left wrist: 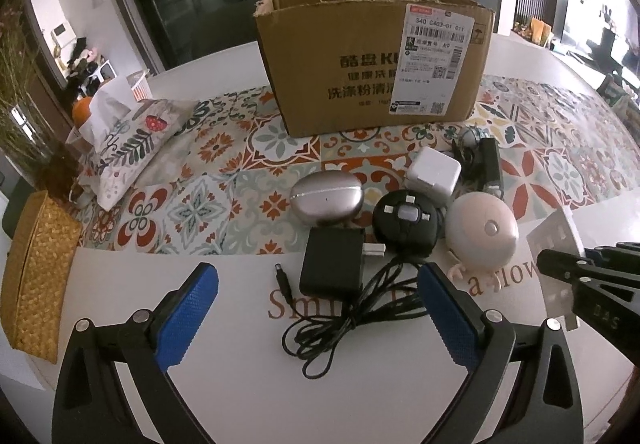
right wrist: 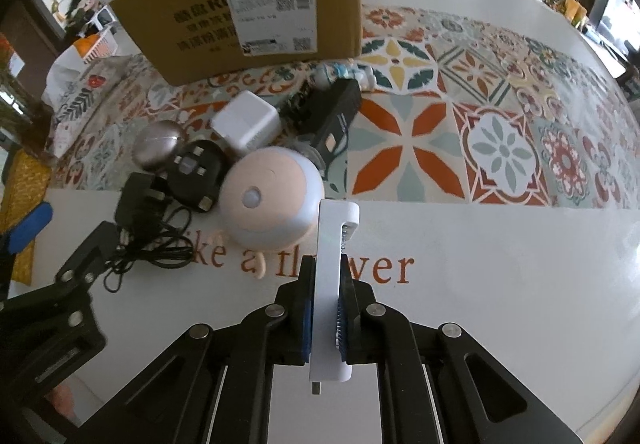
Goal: Organize rigid objects
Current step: 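Lower the right tool onto the white plastic bracket and close on it, then close the left tool on the black power adapter while the right tool holds the bracket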
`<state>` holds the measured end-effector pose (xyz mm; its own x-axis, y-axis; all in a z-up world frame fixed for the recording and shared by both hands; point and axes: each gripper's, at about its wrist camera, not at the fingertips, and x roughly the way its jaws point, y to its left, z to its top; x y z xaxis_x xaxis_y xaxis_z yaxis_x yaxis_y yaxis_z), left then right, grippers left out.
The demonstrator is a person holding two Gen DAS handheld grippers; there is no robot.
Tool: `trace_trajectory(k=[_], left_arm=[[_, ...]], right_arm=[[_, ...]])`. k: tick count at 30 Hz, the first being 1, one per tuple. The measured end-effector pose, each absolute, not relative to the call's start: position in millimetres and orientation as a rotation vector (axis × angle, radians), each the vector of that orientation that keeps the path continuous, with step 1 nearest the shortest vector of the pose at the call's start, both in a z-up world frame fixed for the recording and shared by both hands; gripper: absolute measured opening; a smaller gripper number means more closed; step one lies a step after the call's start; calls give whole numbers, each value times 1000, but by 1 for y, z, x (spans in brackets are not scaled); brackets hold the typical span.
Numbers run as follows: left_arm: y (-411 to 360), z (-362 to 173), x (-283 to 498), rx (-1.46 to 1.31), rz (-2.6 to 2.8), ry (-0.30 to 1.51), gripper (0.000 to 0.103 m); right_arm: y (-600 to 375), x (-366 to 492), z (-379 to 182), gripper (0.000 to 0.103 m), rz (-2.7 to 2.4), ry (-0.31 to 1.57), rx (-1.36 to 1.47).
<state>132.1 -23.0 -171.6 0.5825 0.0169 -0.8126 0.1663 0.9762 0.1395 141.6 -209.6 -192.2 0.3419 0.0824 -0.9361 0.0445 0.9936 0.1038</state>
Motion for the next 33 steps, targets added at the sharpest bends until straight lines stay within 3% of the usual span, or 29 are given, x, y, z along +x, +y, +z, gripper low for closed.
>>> trace_trajectory(k=[5, 10, 14, 25, 33], left_arm=[[-23, -176, 141, 232, -99, 935, 91], [-21, -175, 145, 227, -107, 924, 74], [-20, -181, 151, 229, -131, 935, 71], [-25, -207, 162, 230, -167, 1013, 48], [-24, -218, 165, 206, -182, 1033, 44]], right_arm=[[-204, 142, -183, 10, 37, 1198, 96], [-201, 144, -181, 10, 46, 1196, 94], [-197, 146, -182, 10, 52, 1192, 98], [-193, 150, -192, 9, 57, 1220, 100], [-192, 150, -196, 9, 54, 1230, 93]])
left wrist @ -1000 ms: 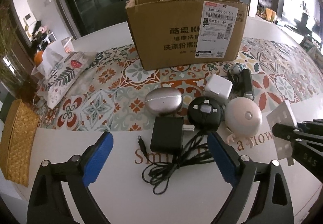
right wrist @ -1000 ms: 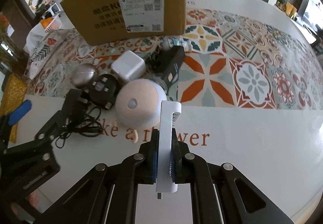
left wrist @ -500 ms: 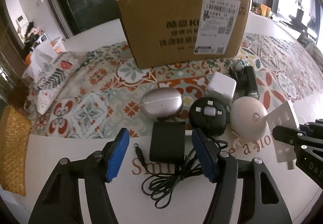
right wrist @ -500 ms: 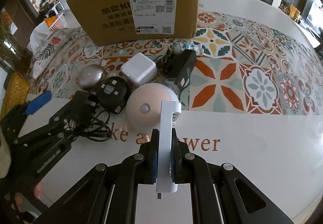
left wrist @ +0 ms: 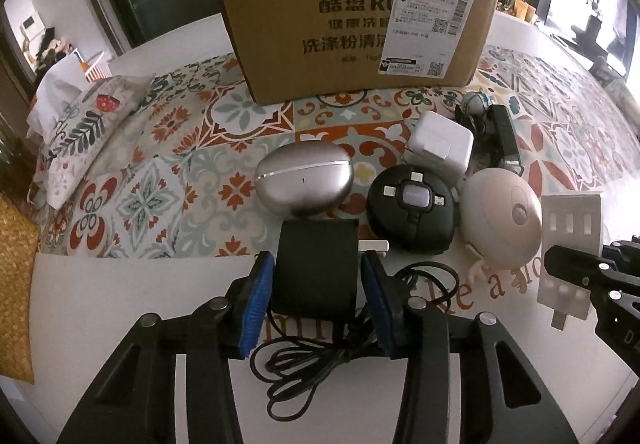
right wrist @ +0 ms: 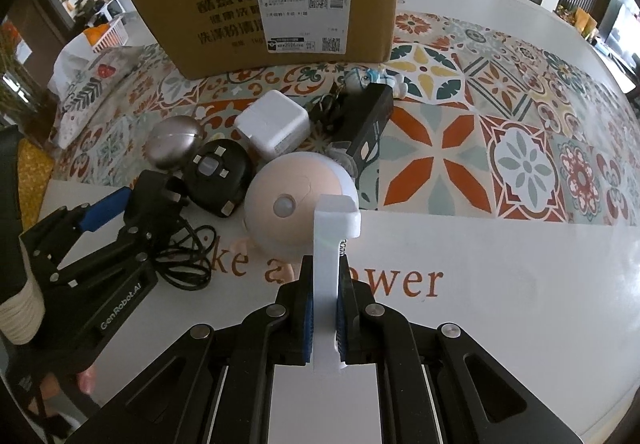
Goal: Organize rigid objects
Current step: 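Close the left tool on the black power adapter while the right tool holds the bracket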
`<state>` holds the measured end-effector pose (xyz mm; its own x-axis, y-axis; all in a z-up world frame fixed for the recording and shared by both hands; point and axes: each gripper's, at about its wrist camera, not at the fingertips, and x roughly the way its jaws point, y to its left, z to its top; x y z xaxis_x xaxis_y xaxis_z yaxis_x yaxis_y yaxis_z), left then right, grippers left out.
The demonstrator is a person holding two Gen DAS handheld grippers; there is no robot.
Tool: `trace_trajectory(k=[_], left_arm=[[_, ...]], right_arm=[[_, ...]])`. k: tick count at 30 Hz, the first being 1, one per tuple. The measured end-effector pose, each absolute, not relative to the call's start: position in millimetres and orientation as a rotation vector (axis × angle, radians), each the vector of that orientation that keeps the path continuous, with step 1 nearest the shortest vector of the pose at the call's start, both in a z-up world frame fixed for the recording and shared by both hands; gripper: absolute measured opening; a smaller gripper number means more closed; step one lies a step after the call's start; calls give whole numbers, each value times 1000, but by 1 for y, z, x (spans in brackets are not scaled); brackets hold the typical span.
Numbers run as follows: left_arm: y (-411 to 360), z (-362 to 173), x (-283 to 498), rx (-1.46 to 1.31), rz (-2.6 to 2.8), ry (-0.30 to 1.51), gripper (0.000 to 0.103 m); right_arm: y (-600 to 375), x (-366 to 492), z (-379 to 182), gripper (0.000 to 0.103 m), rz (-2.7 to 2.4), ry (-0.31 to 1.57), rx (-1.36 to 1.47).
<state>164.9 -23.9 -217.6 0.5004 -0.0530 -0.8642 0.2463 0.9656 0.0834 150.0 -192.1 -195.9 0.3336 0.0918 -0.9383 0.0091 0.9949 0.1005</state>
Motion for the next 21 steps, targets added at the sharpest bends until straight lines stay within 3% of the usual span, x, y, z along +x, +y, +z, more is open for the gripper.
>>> trace_trajectory(k=[9, 21], left_arm=[[-25, -222, 163, 179, -218, 1036, 42], [-22, -191, 145, 150, -217, 983, 41]], right_arm=[[-191, 148, -198, 9, 57, 1230, 82], [-193, 139, -176, 9, 70, 1159, 91]])
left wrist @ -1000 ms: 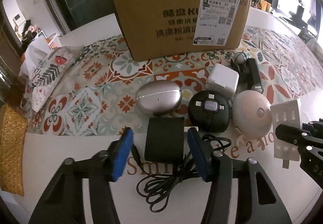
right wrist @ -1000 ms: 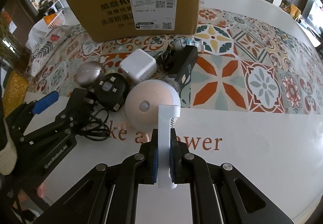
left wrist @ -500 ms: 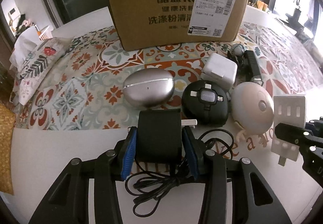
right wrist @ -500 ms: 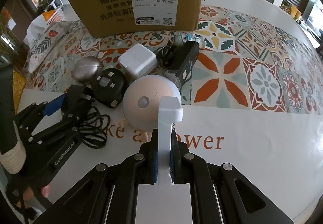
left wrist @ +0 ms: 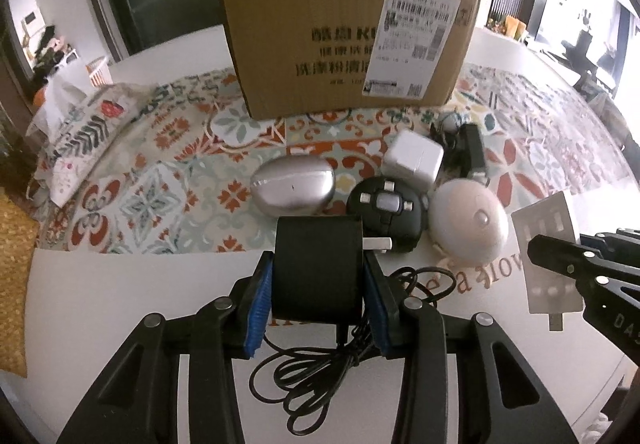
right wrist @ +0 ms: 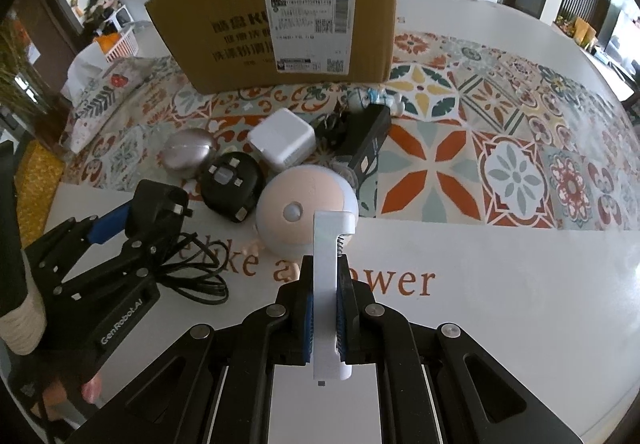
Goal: Organize rigid objects
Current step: 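Close the left tool on the black power adapter while the right tool holds the bracket, then carry the black adapter with the left tool over the box while the right tool carries the bracket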
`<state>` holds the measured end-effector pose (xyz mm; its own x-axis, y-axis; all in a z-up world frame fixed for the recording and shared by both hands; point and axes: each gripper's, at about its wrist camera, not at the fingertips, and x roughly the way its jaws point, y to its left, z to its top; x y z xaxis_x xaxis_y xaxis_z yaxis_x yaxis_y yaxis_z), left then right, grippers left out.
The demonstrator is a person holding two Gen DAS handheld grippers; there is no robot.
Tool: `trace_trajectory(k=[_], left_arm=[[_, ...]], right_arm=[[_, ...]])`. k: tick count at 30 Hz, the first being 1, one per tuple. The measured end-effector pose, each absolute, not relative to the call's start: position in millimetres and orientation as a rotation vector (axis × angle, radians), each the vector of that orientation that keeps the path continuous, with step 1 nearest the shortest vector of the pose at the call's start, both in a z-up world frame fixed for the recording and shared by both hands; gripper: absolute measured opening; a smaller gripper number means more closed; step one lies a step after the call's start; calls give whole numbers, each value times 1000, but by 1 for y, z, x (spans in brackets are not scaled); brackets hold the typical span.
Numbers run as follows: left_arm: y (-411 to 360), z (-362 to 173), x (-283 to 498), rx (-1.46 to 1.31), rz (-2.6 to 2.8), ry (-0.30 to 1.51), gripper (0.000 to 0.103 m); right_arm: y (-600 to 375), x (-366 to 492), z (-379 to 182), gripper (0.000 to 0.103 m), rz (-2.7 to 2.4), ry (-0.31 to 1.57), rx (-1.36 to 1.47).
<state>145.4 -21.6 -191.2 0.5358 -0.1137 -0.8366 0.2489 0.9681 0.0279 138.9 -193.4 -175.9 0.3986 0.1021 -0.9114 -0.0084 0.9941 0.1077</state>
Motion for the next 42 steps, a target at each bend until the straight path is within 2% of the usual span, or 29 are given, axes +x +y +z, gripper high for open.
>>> trace_trajectory(k=[23, 42], left_arm=[[-8, -74, 136, 101, -216, 752, 41], [-8, -6, 180, 78, -279, 628, 41]], right_arm=[[-187, 129, -75, 9, 98, 867, 112], [-183, 166, -11, 9, 139, 671, 158]])
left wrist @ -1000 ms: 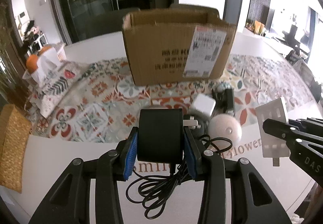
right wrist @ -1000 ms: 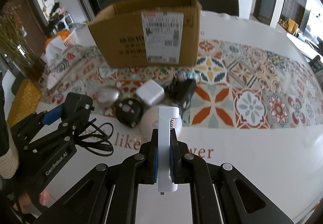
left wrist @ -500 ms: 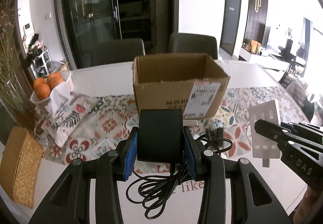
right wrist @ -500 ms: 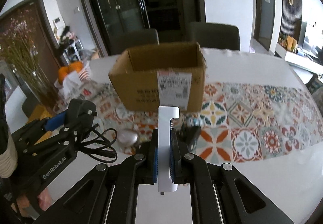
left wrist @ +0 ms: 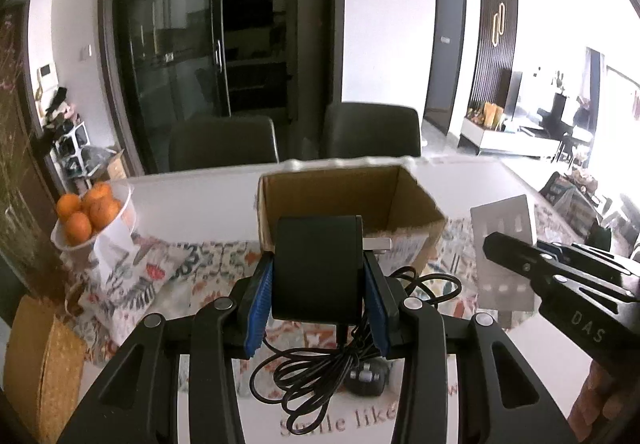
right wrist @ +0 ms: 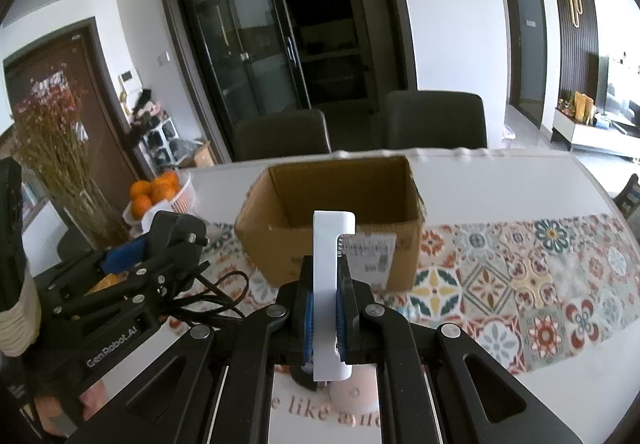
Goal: Organize rigid objects
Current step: 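Carry the black adapter with the left tool over the box while the right tool carries the bracket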
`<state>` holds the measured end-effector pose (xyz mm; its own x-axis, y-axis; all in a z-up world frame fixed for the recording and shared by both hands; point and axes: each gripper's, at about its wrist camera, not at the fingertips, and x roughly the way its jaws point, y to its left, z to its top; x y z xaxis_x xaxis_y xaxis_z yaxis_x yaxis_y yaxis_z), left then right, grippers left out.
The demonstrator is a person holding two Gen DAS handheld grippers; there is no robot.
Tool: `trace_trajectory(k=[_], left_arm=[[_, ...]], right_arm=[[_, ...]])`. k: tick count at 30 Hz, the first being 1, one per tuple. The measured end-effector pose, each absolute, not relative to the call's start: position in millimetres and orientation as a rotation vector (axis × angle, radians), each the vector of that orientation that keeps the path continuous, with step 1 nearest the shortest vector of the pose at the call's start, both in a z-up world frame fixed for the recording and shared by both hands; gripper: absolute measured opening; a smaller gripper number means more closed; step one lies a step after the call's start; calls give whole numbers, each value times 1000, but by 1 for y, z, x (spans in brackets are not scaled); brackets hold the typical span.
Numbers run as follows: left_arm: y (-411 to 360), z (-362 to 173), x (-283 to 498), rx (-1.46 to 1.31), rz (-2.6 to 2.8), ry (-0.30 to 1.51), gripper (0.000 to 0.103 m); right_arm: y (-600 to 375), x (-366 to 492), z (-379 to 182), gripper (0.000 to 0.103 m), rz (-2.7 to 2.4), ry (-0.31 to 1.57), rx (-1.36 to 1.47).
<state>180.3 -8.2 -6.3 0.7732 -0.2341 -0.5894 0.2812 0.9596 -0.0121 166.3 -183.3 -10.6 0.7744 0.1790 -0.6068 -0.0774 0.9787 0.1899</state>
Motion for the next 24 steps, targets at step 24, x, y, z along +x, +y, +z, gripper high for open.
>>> trace_trajectory(k=[24], left_arm=[[-25, 16, 293, 61, -323, 610, 41]], right_arm=[[-200, 282, 15, 9, 163, 652, 195]])
